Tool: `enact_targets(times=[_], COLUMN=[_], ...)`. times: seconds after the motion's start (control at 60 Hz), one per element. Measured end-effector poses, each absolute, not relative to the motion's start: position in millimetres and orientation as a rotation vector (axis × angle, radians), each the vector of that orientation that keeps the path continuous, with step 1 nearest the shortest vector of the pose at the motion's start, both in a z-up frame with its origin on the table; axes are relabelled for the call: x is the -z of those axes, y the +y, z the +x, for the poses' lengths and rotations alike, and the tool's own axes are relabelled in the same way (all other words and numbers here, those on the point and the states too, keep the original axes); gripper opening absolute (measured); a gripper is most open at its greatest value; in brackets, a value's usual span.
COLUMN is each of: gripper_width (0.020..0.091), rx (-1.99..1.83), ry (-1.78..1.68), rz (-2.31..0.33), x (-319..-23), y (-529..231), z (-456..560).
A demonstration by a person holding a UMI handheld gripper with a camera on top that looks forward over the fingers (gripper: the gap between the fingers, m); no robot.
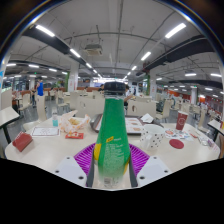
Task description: Pour water
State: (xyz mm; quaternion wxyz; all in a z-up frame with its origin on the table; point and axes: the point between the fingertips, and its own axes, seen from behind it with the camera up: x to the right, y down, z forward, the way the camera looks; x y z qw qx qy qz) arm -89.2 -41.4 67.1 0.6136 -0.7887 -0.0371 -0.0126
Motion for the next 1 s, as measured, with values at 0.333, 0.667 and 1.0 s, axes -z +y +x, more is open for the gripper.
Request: enact_targets(times=[0.333, 0.667, 1.0], gripper_width=[0.0381, 0.0379, 0.0378], rx=[-0.342, -1.431, -1.959], ry=[0.025, 0.859, 1.573], rz=[-1.959, -1.795, -1.326], x=[-82.1, -156.4, -154.6], y=[-6.5, 66.5, 86.2], z=[-100.6, -94.7, -66.4])
